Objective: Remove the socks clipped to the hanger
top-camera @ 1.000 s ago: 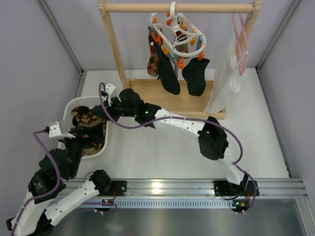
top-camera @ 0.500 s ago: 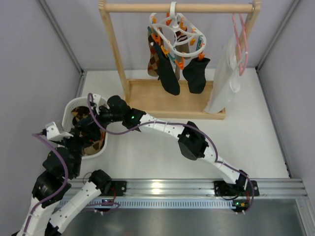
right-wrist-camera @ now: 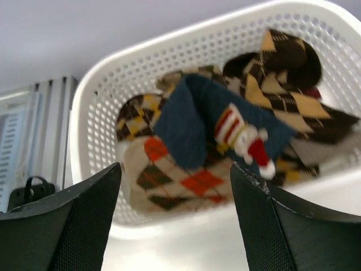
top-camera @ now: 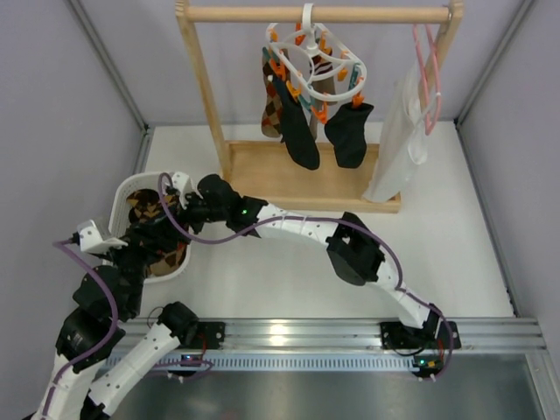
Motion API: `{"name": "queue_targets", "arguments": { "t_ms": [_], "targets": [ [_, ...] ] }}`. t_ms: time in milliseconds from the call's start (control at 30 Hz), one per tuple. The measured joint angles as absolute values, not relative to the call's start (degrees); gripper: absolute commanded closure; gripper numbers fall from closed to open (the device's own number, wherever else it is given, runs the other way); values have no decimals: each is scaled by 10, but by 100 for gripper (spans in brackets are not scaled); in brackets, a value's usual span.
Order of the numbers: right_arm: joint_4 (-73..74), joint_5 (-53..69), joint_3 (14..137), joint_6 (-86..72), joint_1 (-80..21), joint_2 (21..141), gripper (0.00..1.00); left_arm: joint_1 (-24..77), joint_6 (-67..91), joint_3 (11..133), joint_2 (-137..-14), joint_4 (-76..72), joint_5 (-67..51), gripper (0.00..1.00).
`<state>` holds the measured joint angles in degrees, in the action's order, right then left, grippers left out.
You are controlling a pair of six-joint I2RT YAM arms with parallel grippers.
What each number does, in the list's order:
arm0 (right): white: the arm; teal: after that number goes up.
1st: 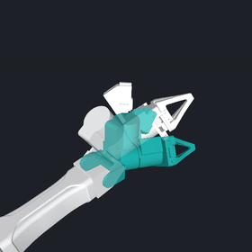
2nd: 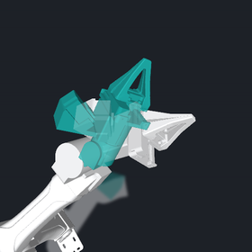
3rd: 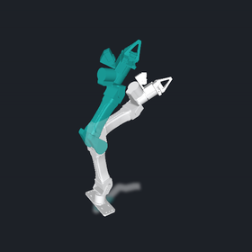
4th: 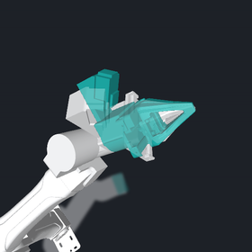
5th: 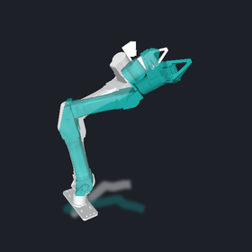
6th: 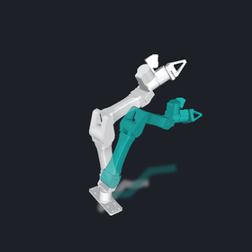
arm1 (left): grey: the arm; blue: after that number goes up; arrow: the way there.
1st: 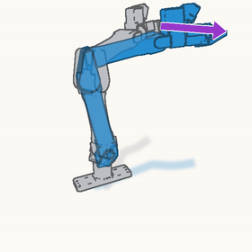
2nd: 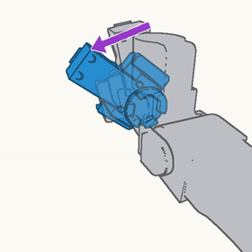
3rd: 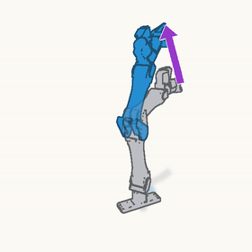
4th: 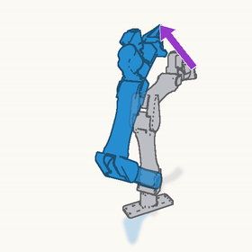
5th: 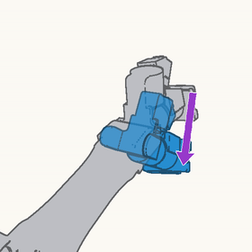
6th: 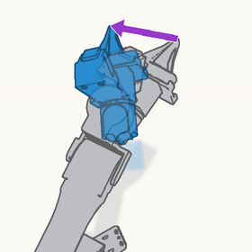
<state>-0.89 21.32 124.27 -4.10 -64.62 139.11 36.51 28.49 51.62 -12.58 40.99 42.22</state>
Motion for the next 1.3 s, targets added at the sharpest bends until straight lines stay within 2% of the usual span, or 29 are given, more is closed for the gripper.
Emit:
{"name": "queue_targets", "arguments": {
  "t_ms": [300,600,800,1000,1133,1300],
  "targets": [
    [-25,90,909,-37,-632,1123,19,365,286,515,-137,407,405,2],
    [-3,-87,630,-77,-624,813,14,365,284,515,-247,393,314,2],
    [101,-227,541,-129,-624,662,6,365,318,529,-387,356,223,2],
    [230,-362,482,-207,-623,509,5,376,344,600,-584,305,173,2],
    [298,-405,454,-233,-623,392,5,416,330,662,-693,257,145,2],
    [338,-414,446,-243,-622,250,5,436,273,688,-760,124,21,2]
  ]
}}
